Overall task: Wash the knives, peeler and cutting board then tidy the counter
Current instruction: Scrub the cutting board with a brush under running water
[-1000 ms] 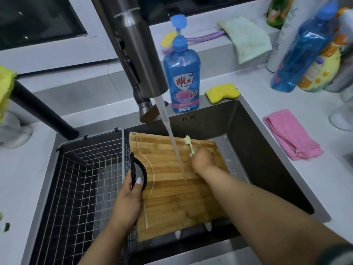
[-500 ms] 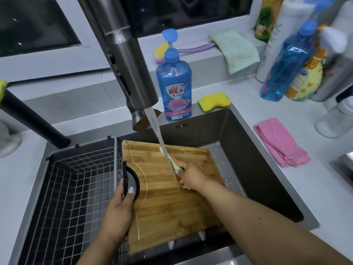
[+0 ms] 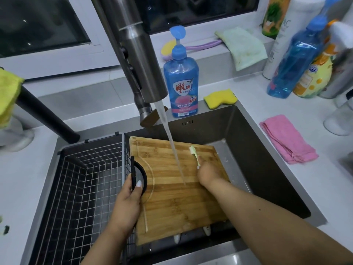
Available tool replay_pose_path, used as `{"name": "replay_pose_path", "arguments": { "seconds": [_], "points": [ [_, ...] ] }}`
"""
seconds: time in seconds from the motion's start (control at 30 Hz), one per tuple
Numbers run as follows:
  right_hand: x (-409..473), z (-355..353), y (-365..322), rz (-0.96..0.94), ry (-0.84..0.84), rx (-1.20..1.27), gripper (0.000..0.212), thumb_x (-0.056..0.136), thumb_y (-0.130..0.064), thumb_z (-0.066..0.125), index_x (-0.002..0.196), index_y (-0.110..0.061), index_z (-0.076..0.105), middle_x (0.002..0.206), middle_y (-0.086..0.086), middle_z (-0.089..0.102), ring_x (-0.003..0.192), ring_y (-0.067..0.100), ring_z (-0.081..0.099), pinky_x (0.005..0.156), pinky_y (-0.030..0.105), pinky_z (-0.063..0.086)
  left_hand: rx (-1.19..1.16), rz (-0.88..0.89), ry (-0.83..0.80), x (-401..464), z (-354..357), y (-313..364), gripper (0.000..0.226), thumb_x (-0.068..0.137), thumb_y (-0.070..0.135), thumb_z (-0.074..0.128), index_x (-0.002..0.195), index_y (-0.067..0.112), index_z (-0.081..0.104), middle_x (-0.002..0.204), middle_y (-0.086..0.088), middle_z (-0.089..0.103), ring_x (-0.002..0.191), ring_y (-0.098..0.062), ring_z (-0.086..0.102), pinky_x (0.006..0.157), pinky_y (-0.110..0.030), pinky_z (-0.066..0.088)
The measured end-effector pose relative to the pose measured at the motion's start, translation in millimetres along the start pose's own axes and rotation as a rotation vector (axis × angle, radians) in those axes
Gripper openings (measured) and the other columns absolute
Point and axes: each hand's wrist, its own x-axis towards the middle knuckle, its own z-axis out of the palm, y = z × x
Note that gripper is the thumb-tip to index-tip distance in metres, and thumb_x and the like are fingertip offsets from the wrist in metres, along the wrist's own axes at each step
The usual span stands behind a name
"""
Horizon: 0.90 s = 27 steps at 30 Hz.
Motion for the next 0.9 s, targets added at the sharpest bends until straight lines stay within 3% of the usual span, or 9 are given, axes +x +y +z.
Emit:
{"name": "replay_pose_path", "arguments": {
  "seconds": [0.07, 0.13, 0.23, 0.33, 0.4, 0.57, 0.67, 0.73, 0.9],
  "points": [
    [-14, 11, -10, -0.061, -0.046, 0.094, 0.041, 0.101, -0.039, 0.033, 0.14, -0.033, 0.041, 0.098, 0.003, 0.061, 0.07, 0.017, 0.055, 0.056, 0.029, 0.046, -0.005, -0.001, -0.004, 0, 0, 1, 0.031, 0.099, 0.035, 0.045, 0.129, 0.042, 0.051, 0.123, 0.009, 0.063, 0.114, -0.017, 0.059, 0.101, -0.049, 0.045],
    [-27, 21, -24, -0.196, -0.13, 0.185, 0.036, 0.1, -0.043, 0.037, 0.13, -0.033, 0.053, 0.091, 0.001, 0.062, 0.074, 0.017, 0.06, 0.064, 0.032, 0.054, -0.006, -0.002, -0.007, -1, 0, 2, 0.027, 0.099, 0.035, 0.044, 0.123, 0.045, 0.052, 0.121, 0.008, 0.064, 0.112, -0.017, 0.061, 0.099, -0.049, 0.046],
    [-16, 17, -24, -0.239, -0.087, 0.161, 0.04, 0.101, -0.035, 0.036, 0.141, -0.041, 0.037, 0.101, 0.0, 0.06, 0.088, 0.021, 0.062, 0.077, 0.033, 0.055, -0.018, -0.001, -0.009, -2, 0, 2, 0.025, 0.099, 0.034, 0.044, 0.119, 0.046, 0.051, 0.12, 0.008, 0.064, 0.111, -0.017, 0.061, 0.099, -0.047, 0.046],
    [-6, 3, -5, -0.031, 0.011, 0.055, 0.047, 0.103, -0.031, 0.028, 0.149, -0.032, 0.024, 0.107, 0.002, 0.059, 0.084, 0.018, 0.059, 0.064, 0.027, 0.046, -0.026, 0.002, -0.014, -4, 1, 4, 0.026, 0.099, 0.032, 0.043, 0.123, 0.043, 0.049, 0.116, 0.01, 0.064, 0.107, -0.014, 0.062, 0.095, -0.043, 0.049],
    [-12, 7, -1, -0.035, 0.021, -0.03, 0.05, 0.102, -0.027, 0.028, 0.151, -0.028, 0.018, 0.108, 0.003, 0.058, 0.081, 0.015, 0.055, 0.062, 0.026, 0.044, 0.003, 0.005, -0.018, -5, 1, 4, 0.036, 0.099, 0.035, 0.042, 0.135, 0.036, 0.044, 0.124, 0.008, 0.06, 0.112, -0.015, 0.059, 0.098, -0.044, 0.047],
    [-22, 16, -20, -0.245, -0.128, 0.125, 0.051, 0.1, -0.027, 0.038, 0.146, -0.044, 0.022, 0.107, 0.005, 0.06, 0.091, 0.021, 0.061, 0.083, 0.038, 0.054, 0.01, -0.005, -0.017, -2, 0, 1, 0.04, 0.099, 0.037, 0.043, 0.138, 0.034, 0.043, 0.126, 0.007, 0.06, 0.113, -0.017, 0.059, 0.097, -0.043, 0.048],
    [3, 0, -1, -0.083, -0.012, 0.05, 0.043, 0.102, -0.031, 0.031, 0.144, -0.034, 0.033, 0.105, 0.003, 0.059, 0.089, 0.022, 0.06, 0.081, 0.038, 0.052, 0.001, 0.015, -0.023, -5, 2, 5, 0.024, 0.1, 0.031, 0.043, 0.12, 0.043, 0.046, 0.111, 0.015, 0.061, 0.103, -0.008, 0.06, 0.081, -0.028, 0.049],
    [9, -4, 10, 0.028, 0.033, -0.075, 0.044, 0.102, -0.028, 0.027, 0.145, -0.026, 0.033, 0.109, 0.003, 0.057, 0.089, 0.02, 0.057, 0.075, 0.033, 0.048, 0.006, 0.012, -0.024, -5, 2, 5, 0.024, 0.1, 0.03, 0.043, 0.12, 0.044, 0.045, 0.11, 0.016, 0.061, 0.102, -0.007, 0.06, 0.078, -0.026, 0.048],
    [-13, 14, -9, -0.216, -0.043, 0.045, 0.047, 0.101, -0.036, 0.03, 0.146, -0.044, 0.02, 0.105, 0.0, 0.057, 0.087, 0.02, 0.06, 0.075, 0.033, 0.051, 0.009, 0.018, -0.025, -4, 0, 5, 0.025, 0.099, 0.033, 0.044, 0.12, 0.046, 0.049, 0.118, 0.01, 0.063, 0.109, -0.013, 0.061, 0.092, -0.039, 0.05]
  ]
}}
